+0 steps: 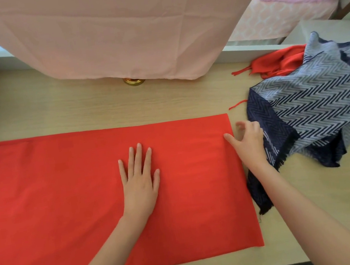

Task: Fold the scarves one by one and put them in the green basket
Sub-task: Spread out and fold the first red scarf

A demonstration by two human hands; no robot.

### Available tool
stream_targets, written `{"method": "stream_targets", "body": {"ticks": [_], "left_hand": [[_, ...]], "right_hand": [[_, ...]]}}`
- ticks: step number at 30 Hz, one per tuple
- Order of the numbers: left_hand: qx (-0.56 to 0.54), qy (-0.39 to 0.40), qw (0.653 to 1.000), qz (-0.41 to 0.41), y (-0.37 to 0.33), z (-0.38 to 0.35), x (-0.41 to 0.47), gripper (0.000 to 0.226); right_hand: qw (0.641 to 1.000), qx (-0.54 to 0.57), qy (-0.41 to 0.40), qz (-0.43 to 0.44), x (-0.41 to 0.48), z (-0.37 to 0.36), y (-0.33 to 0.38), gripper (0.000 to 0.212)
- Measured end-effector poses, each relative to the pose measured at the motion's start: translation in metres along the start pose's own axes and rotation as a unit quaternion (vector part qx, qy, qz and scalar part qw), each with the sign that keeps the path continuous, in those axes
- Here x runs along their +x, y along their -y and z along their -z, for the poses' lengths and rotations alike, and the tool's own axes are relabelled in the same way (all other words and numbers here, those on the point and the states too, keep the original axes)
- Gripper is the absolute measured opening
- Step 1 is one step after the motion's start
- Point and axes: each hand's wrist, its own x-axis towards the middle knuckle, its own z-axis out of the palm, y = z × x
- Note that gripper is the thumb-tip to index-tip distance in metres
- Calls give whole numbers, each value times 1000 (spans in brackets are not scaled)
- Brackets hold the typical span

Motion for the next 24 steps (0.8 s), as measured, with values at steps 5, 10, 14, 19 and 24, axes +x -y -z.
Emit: {"method": "stream_targets", "body": {"ticks": [5,10,14,19,24], "left_hand": [[-209,-19,978,5,-83,11,-35,42],[-279,79,950,112,-192,-3,-73,67],[-301,81,919,242,-234,-7,-60,97],[-348,18,886,305,-223,-14,-50,54],[-436,11,848,301,-176,9,-67,17]], "right_hand": [[985,58,121,-108,14,7,15,26],[971,163,142,-97,11,19,30,12],[934,291,163,-127,5,24,38,14],[929,326,140,-108,3,23,48,34],[874,418,176,-175,-2,23,77,13]]}}
